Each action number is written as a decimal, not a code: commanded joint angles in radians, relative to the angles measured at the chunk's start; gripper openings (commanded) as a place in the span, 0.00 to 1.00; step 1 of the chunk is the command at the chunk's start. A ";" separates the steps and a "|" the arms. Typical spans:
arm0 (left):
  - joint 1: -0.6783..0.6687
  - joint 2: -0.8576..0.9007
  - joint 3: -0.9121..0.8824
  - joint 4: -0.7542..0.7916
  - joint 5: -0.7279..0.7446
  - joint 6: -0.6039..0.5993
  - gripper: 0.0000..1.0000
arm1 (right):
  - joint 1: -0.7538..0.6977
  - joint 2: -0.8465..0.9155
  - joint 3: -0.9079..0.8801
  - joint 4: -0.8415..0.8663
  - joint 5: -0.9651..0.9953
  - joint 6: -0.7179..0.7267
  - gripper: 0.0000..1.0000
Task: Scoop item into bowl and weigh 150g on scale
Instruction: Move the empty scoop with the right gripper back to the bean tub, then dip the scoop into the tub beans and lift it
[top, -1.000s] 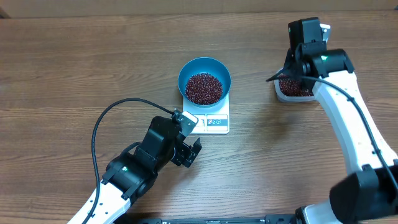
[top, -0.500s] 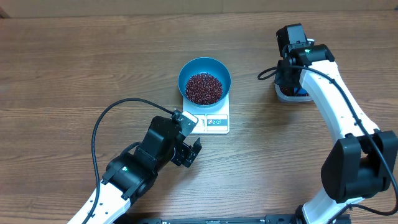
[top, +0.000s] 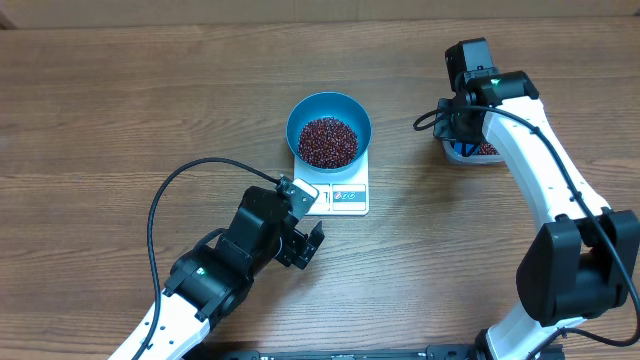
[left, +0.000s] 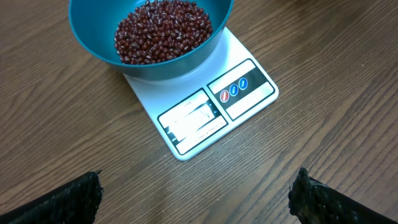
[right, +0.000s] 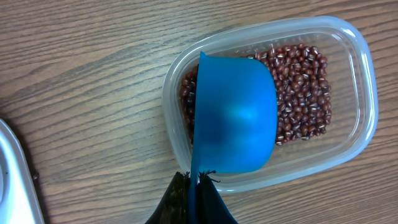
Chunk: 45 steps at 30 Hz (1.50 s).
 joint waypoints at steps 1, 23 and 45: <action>0.005 -0.012 -0.006 0.002 0.005 -0.006 1.00 | -0.031 -0.023 0.030 -0.002 -0.040 -0.004 0.04; 0.005 -0.012 -0.006 0.002 0.005 -0.006 0.99 | -0.317 -0.122 0.061 -0.061 -0.380 -0.192 0.04; 0.005 -0.012 -0.006 0.002 0.005 -0.006 1.00 | -0.322 -0.190 0.063 -0.081 -0.454 -0.192 0.04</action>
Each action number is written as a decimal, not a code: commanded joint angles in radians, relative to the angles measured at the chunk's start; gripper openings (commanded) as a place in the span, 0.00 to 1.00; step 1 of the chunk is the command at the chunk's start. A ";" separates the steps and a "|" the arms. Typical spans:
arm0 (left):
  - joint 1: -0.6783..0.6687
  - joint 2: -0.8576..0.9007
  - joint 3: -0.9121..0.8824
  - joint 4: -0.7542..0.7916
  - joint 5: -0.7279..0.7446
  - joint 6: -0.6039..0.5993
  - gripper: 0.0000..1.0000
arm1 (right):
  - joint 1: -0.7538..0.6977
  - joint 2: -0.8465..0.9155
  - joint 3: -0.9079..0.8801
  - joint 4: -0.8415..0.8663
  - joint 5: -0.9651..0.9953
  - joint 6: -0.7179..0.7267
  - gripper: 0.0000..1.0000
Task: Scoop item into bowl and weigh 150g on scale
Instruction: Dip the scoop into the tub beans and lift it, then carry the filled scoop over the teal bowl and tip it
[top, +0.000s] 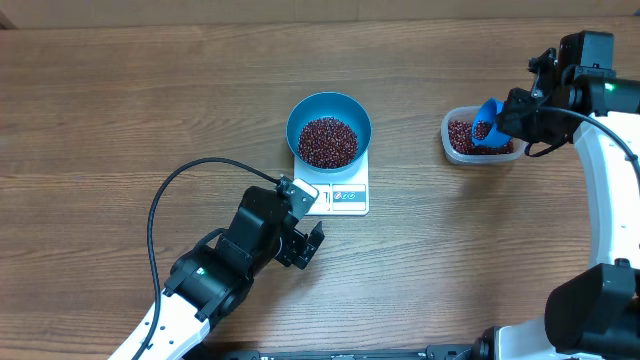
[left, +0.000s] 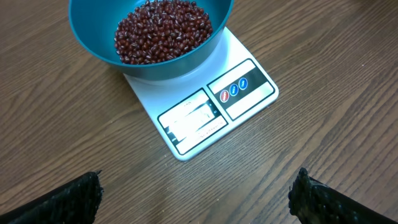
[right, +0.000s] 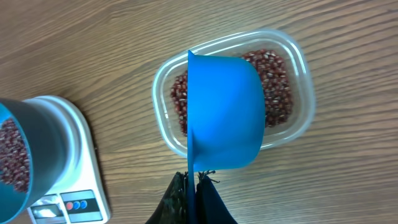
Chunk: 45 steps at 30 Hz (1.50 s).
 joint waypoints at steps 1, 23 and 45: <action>0.005 -0.012 -0.006 0.002 0.005 -0.006 1.00 | -0.013 -0.029 0.032 0.008 -0.088 -0.009 0.04; 0.005 -0.012 -0.006 0.002 0.005 -0.006 0.99 | 0.142 -0.146 0.036 0.050 -0.505 -0.113 0.04; 0.005 -0.012 -0.006 0.002 0.005 -0.006 1.00 | 0.673 -0.145 0.035 0.226 0.143 -0.109 0.04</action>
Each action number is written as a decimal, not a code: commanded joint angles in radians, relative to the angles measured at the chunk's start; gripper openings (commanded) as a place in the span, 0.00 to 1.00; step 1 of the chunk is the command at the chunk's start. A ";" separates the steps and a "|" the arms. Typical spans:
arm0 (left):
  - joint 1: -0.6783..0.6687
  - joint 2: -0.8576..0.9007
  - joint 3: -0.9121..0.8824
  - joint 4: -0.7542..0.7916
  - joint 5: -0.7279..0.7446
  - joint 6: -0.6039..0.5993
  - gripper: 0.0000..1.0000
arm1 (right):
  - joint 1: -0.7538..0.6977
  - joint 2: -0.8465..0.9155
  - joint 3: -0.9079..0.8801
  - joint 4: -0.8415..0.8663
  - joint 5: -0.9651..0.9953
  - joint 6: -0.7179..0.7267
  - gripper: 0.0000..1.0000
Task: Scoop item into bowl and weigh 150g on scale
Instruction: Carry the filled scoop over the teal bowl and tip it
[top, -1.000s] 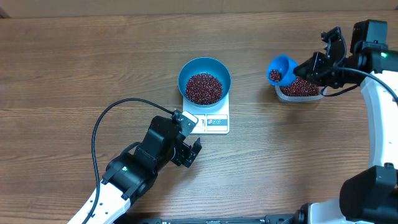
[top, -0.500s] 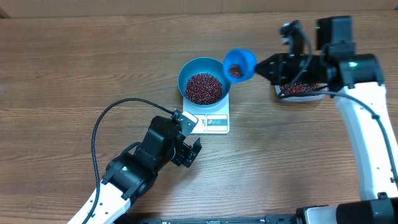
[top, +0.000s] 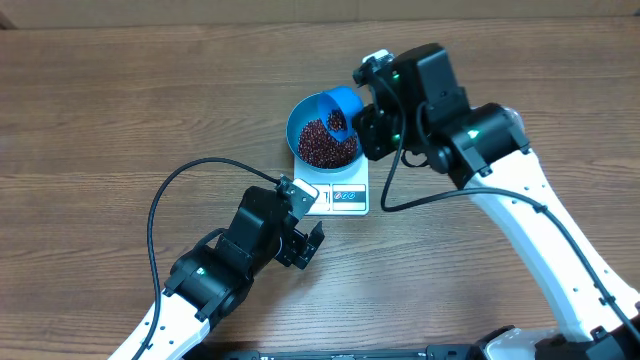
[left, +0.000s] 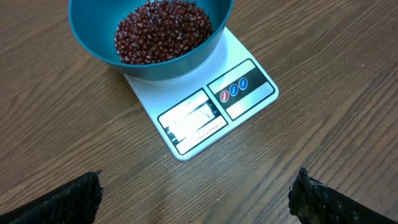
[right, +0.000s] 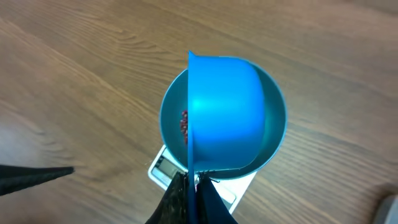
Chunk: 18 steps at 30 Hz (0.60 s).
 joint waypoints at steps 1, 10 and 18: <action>0.005 -0.012 -0.006 0.002 0.005 -0.006 0.99 | 0.020 -0.028 0.033 0.019 0.122 -0.005 0.04; 0.005 -0.012 -0.006 0.002 0.005 -0.006 1.00 | 0.020 -0.026 0.031 0.040 0.162 -0.003 0.04; 0.005 -0.012 -0.006 0.002 0.005 -0.006 0.99 | 0.020 -0.021 0.031 0.046 0.163 0.002 0.04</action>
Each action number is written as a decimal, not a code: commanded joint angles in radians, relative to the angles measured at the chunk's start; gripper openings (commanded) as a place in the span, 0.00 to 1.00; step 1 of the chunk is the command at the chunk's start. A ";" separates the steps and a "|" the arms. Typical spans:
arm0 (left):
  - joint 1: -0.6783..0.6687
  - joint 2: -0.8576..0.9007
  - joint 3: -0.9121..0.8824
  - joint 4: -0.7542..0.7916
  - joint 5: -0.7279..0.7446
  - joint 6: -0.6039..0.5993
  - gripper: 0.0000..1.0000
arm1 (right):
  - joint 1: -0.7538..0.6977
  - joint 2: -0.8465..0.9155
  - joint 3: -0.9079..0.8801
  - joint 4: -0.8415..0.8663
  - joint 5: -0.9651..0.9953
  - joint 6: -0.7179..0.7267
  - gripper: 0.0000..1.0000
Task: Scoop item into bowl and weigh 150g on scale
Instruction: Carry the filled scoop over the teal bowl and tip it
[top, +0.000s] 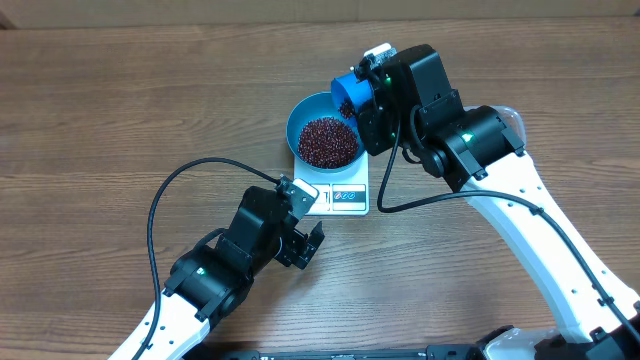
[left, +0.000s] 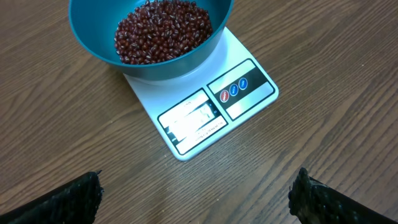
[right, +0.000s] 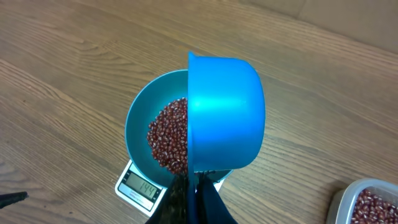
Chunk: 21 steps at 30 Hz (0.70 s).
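A teal bowl (top: 312, 107) of red beans (top: 327, 141) stands on the white scale (top: 345, 196). In the right wrist view the scale's display (right: 142, 186) reads 144. My right gripper (right: 193, 188) is shut on the handle of a blue scoop (right: 225, 112), which hangs over the bowl's far right rim. That view shows only the scoop's outside, so its contents are hidden. The scoop (top: 352, 93) also shows from overhead. My left gripper (left: 196, 200) is open just in front of the scale (left: 214, 106), nothing between its fingers (left: 69, 199).
A clear plastic container of beans (right: 368, 202) sits to the right of the scale, at the corner of the right wrist view. The left arm's black cable (top: 175, 190) loops over the table to the left of the scale.
The scoop was low over the bowl's beans with beans showing in it. Now it sits higher, at the bowl's far right rim. The left arm has not moved.
The scoop was first down in the bean container at the right. Then it was held above the container. After that it was across the table over the bowl on the scale, and now it is raised at the bowl's rim. My left gripper stayed open by the scale throughout.
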 joint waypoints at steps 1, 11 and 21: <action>0.005 -0.012 -0.006 0.002 0.005 -0.006 1.00 | -0.001 -0.021 0.031 0.010 0.022 0.002 0.04; 0.005 -0.012 -0.006 0.002 0.005 -0.006 1.00 | 0.011 -0.007 0.031 0.034 0.035 -0.019 0.04; 0.005 -0.012 -0.006 0.002 0.005 -0.006 1.00 | 0.013 0.010 0.031 0.031 0.072 -0.024 0.04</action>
